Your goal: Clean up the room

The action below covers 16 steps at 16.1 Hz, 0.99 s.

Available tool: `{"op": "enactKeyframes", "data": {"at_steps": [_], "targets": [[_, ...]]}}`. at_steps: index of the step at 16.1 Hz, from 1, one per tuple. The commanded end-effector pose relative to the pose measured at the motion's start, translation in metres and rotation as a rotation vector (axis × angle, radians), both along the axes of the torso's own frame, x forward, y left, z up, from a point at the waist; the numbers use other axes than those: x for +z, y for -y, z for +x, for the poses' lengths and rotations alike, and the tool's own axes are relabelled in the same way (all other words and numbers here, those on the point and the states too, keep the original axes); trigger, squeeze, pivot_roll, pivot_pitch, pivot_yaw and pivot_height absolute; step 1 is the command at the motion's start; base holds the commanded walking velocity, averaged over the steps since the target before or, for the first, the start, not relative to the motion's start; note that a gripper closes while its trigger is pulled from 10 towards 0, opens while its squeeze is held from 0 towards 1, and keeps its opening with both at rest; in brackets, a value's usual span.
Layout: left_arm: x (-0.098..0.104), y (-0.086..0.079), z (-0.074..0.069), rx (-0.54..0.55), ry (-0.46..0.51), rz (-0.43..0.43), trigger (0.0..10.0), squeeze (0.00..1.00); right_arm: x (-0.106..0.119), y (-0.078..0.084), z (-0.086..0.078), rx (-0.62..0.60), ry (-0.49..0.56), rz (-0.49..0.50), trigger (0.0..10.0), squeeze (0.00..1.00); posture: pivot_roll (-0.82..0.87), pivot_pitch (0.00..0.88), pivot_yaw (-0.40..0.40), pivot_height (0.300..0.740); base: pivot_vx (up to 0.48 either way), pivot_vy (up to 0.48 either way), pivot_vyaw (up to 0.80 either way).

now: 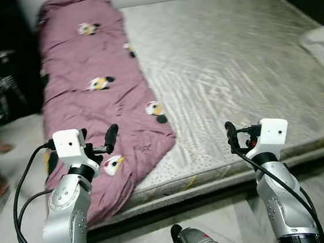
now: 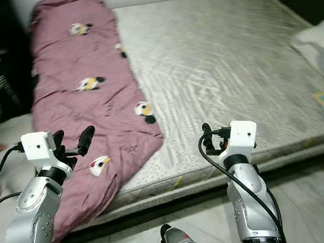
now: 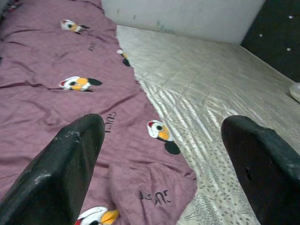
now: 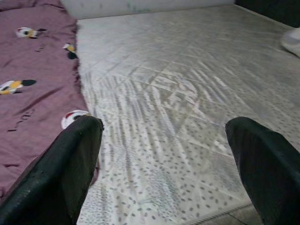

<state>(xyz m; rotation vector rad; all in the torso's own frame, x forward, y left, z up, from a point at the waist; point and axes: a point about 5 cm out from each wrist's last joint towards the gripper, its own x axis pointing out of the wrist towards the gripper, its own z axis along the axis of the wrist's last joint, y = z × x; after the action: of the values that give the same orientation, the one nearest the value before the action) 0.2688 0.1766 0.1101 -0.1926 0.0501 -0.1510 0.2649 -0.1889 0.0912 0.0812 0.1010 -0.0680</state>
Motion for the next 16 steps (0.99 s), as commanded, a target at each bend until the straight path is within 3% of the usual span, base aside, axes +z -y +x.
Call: {"op": "enactKeyframes", "data": {"at_steps": [1, 11, 16], "targets": [[-0.0004, -0.0019, 0.0006, 0.019, -0.005, 0.013, 10.0, 0.0, -0.002, 0.0001, -0.0006, 0.007, -0.014, -0.006, 10.0, 0.0, -0.02, 0.13, -0.019, 0.74, 0.0, 0.0, -0.8], [-0.0039, -0.007, 0.0003, 0.065, -0.015, 0.031, 10.0, 0.0, -0.0026, 0.0001, -0.0004, 0.006, -0.013, -0.008, 10.0, 0.0, -0.02, 0.123, -0.017, 0.74, 0.0, 0.0, -0.8], [-0.003, -0.0081, 0.0009, 0.068, -0.006, 0.052, 10.0, 0.0, 0.0, 0.0002, 0.0009, 0.004, 0.002, -0.011, 10.0, 0.0, -0.02, 0.126, -0.016, 0.74, 0.0, 0.0, 0.0]]}}
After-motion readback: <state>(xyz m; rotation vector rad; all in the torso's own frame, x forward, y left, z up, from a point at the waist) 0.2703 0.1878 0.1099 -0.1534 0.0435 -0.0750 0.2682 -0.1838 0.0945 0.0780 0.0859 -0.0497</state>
